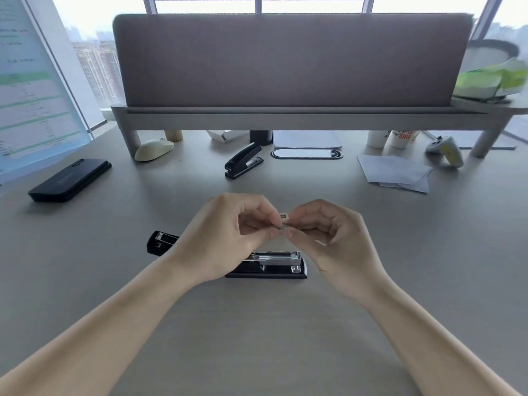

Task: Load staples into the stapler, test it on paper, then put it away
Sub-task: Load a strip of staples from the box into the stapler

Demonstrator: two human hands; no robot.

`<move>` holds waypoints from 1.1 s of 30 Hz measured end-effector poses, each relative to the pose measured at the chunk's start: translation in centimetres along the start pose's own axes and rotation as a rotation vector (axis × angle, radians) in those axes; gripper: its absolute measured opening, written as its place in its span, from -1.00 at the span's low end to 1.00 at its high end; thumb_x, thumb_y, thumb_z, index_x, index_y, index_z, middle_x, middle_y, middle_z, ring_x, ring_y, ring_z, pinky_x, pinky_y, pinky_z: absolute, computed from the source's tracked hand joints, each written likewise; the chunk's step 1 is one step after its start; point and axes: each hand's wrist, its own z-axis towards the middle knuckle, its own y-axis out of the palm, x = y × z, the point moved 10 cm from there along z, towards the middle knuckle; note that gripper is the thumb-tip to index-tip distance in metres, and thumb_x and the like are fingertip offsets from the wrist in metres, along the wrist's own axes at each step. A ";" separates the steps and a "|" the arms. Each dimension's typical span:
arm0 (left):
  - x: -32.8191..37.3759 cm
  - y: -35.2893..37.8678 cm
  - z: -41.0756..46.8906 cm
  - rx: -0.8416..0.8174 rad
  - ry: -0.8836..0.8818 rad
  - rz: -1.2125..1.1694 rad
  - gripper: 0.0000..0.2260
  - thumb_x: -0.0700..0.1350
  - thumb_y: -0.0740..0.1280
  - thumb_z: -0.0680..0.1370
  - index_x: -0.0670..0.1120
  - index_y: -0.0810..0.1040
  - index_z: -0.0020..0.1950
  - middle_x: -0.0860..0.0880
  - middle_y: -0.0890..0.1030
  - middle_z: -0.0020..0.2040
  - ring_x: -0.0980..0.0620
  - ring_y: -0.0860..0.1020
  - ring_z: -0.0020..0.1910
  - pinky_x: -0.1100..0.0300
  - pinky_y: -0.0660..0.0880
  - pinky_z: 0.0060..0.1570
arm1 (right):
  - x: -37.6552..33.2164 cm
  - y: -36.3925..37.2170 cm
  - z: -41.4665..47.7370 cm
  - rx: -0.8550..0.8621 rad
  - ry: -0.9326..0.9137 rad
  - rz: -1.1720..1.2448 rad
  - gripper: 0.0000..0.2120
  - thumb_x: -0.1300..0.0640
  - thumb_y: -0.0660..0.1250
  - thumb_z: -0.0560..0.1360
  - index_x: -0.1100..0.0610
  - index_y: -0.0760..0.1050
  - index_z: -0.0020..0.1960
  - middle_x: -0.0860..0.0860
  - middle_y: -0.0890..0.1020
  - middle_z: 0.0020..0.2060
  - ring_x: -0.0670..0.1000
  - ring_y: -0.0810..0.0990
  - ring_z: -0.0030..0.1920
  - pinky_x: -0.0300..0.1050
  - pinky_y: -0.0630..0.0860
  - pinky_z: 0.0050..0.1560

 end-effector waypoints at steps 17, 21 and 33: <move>1.2 1.4 -2.9 0.009 0.146 0.250 -0.82 -0.19 0.54 0.52 0.11 0.74 -0.04 0.38 0.68 -0.15 0.36 0.67 -0.06 0.48 0.49 -0.12 | 1.7 0.0 -1.9 -0.183 0.069 -0.265 -0.75 0.17 0.64 0.44 -0.10 0.69 0.00 -0.15 0.79 -0.07 -0.10 0.77 0.02 -0.02 0.70 0.20; 1.2 1.5 -2.9 0.017 0.165 0.255 -0.81 -0.19 0.54 0.51 0.12 0.75 -0.03 0.44 0.64 -0.15 0.38 0.66 -0.07 0.39 0.54 -0.11 | 1.8 0.0 -1.8 -0.178 0.066 -0.260 -0.76 0.15 0.64 0.44 -0.11 0.69 0.00 -0.14 0.79 -0.08 -0.09 0.78 0.01 -0.02 0.70 0.20; 0.4 1.6 -3.0 0.036 0.167 0.271 -0.87 -0.11 0.52 0.53 0.13 0.71 -0.02 0.26 0.73 -0.13 0.08 0.71 -0.20 0.16 0.56 -0.17 | 1.2 -0.2 -1.8 -0.149 0.014 -0.294 -0.65 0.21 0.65 0.42 -0.11 0.52 -0.18 -0.06 0.79 -0.11 -0.05 0.78 -0.09 -0.18 0.68 0.04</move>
